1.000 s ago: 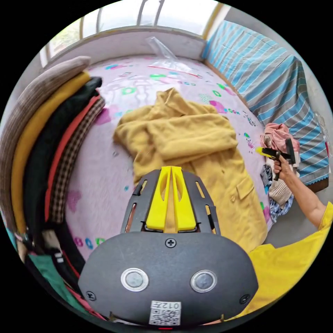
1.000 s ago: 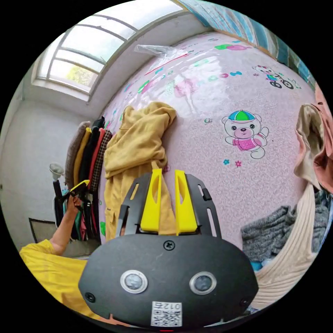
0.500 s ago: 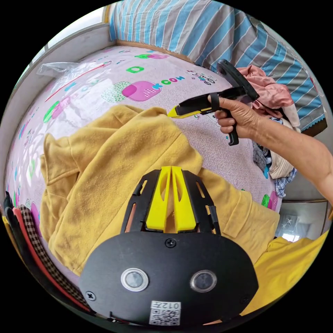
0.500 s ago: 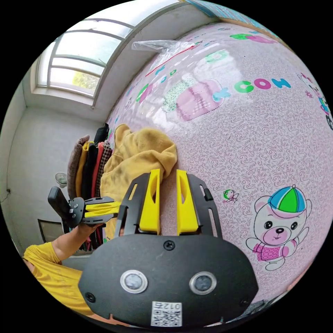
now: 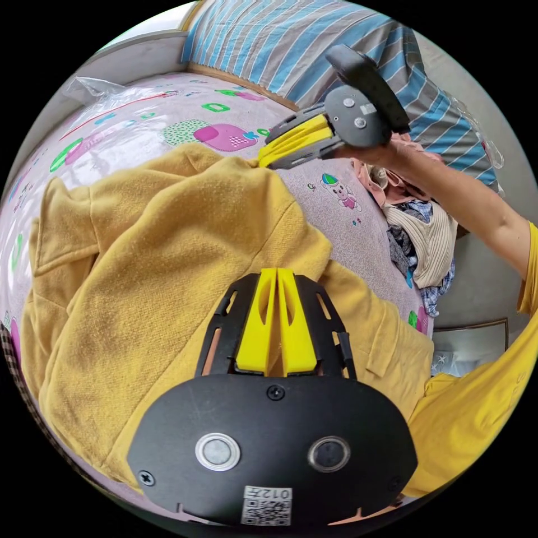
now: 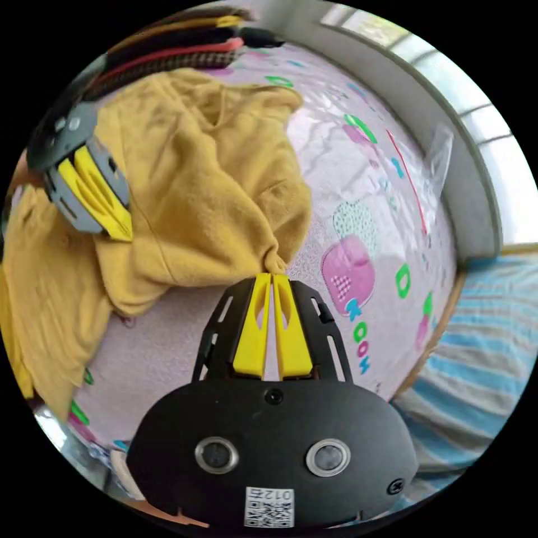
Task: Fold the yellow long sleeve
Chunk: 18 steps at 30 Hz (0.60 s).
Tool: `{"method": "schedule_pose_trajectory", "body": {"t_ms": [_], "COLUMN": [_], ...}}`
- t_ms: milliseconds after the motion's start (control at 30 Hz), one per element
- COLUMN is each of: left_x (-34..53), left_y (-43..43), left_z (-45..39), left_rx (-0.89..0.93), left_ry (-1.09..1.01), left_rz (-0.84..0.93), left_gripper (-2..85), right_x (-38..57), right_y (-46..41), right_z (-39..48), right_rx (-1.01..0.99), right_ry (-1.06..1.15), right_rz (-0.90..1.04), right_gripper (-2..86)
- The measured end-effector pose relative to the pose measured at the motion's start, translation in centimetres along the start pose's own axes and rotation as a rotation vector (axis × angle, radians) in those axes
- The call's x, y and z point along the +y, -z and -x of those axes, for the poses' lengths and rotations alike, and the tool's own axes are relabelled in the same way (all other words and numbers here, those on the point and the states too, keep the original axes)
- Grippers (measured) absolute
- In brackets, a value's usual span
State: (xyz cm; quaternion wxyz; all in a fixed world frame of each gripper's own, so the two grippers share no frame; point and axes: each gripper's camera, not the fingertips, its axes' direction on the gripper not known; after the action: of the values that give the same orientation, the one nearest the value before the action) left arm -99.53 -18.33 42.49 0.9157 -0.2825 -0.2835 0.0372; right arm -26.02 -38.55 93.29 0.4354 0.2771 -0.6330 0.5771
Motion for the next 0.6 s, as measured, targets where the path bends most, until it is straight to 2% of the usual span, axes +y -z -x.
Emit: {"method": "schedule_pose_trajectory", "body": {"t_ms": [67, 133, 200, 267, 300, 333, 400, 500, 600], "left_x": [-0.1, -0.4, -0.7, -1.5, -1.7, -2.2, -2.2, -0.7, 1.2], "left_y": [-0.2, -0.4, -0.5, -0.5, -0.3, 0.5, 3.3, 8.5, 11.0], "left_z": [1.1, 1.9, 2.5, 3.3, 3.6, 3.8, 3.5, 3.6, 7.7], "left_rx": [0.022, 0.043, 0.059, 0.098, 0.12, 0.14, 0.122, -0.019, -0.191], "left_ry": [0.019, 0.038, 0.05, 0.075, 0.085, 0.099, 0.084, 0.062, 0.202], "left_rz": [-0.018, -0.025, -0.028, -0.019, -0.015, -0.01, -0.06, -0.154, -0.135], "left_gripper": [0.0, 0.0, 0.1, 0.2, 0.2, 0.3, 0.4, 0.4, 0.4], "right_x": [-2.2, -3.0, -3.8, -1.9, -1.1, 0.1, 1.0, 0.6, -1.5], "right_y": [-1.3, -1.8, -1.2, -1.8, -1.7, -0.8, 1.0, 2.8, 2.3], "right_z": [2.6, 2.3, -2.0, -11.1, -12.4, -13.8, -14.6, -13.7, -11.5], "right_rx": [0.193, 0.204, -0.036, -0.522, -0.589, -0.56, -0.481, -0.499, -0.697], "right_ry": [0.257, 0.285, 0.049, -0.431, -0.495, -0.59, -0.653, -0.601, -0.47], "right_rz": [0.073, 0.068, 0.047, -0.027, -0.074, -0.154, -0.226, -0.294, -0.36], "right_gripper": [0.6, 0.6, 0.8, 1.0, 0.9, 0.9, 0.8, 0.7, 0.7]}}
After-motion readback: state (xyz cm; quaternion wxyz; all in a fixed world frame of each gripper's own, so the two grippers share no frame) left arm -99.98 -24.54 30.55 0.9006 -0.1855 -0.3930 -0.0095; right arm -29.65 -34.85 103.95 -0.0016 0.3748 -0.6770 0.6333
